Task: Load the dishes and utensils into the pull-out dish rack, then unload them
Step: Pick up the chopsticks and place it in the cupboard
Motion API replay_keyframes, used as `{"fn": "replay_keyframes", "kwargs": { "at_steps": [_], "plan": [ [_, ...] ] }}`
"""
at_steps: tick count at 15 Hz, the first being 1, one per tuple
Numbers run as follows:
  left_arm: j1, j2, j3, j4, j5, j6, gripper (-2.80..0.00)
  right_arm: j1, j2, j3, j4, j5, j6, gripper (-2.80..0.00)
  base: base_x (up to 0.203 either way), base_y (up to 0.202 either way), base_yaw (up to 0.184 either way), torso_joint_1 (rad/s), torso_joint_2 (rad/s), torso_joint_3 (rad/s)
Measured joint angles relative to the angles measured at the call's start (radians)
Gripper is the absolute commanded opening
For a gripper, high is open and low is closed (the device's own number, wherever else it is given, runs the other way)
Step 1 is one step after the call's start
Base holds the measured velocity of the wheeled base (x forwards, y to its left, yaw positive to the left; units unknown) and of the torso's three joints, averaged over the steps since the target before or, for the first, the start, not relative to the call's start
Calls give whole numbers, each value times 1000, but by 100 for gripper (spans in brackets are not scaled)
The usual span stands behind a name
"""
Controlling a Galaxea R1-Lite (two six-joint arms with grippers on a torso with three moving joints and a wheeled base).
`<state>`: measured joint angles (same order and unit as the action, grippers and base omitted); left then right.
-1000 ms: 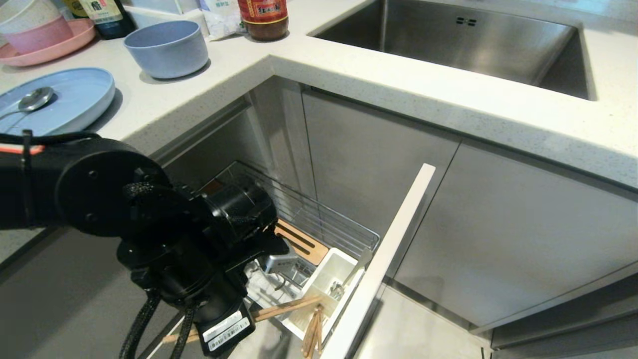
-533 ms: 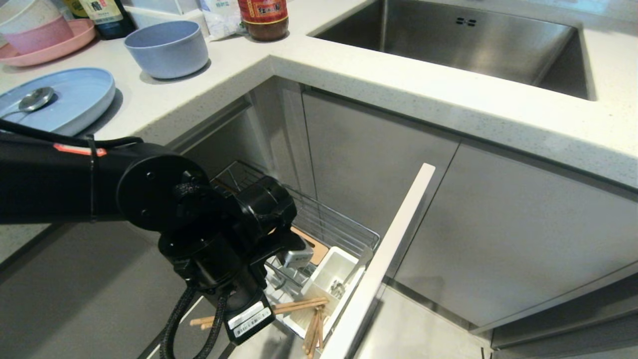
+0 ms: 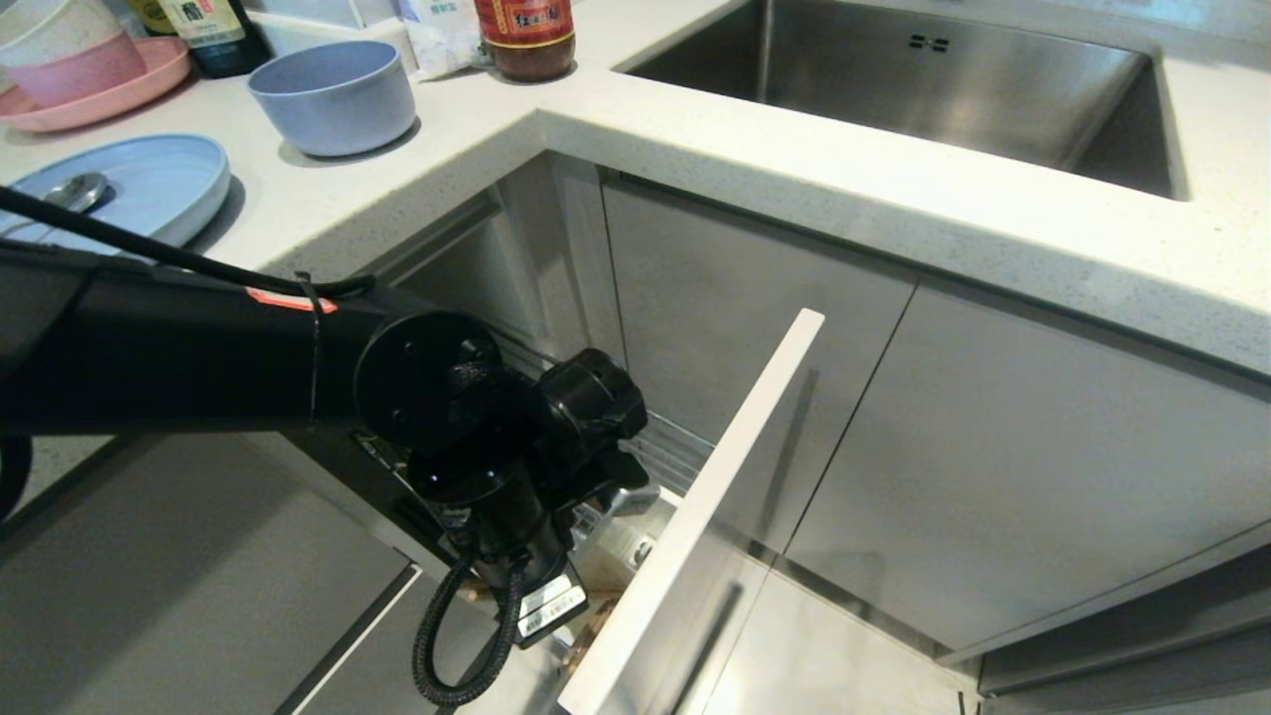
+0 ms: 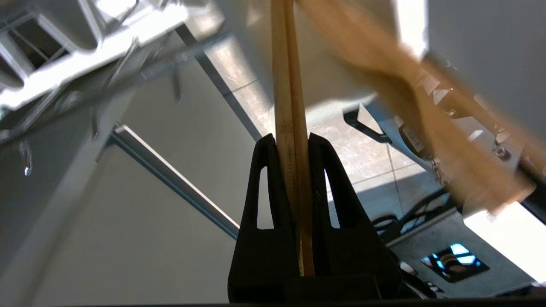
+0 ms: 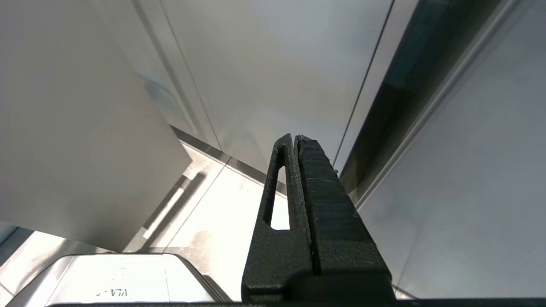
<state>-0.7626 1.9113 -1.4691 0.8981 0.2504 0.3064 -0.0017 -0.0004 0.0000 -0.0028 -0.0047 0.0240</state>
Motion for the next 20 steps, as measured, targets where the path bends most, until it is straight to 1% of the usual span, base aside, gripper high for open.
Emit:
{"fn": "replay_keyframes", "kwargs": {
  "at_steps": [3,7,11,13,14,20],
  "plan": [
    [-21,33,-20,0,-3,-5,-280,0,0,0,0,0,0,-280,0,0,0,0,0,0],
    [-28,59,-26,-5,-6,-8,-280,0,0,0,0,0,0,-280,0,0,0,0,0,0],
    [-29,74,-26,-30,-7,-9,-280,0,0,0,0,0,0,-280,0,0,0,0,0,0],
    [-28,77,-28,-60,-7,-10,-280,0,0,0,0,0,0,-280,0,0,0,0,0,0],
    [-28,78,-28,-65,-7,-9,0,0,0,0,0,0,0,-280,0,0,0,0,0,0],
    [-28,78,-35,-63,-7,-12,0,0,0,0,1,0,0,-280,0,0,0,0,0,0]
  ]
}}
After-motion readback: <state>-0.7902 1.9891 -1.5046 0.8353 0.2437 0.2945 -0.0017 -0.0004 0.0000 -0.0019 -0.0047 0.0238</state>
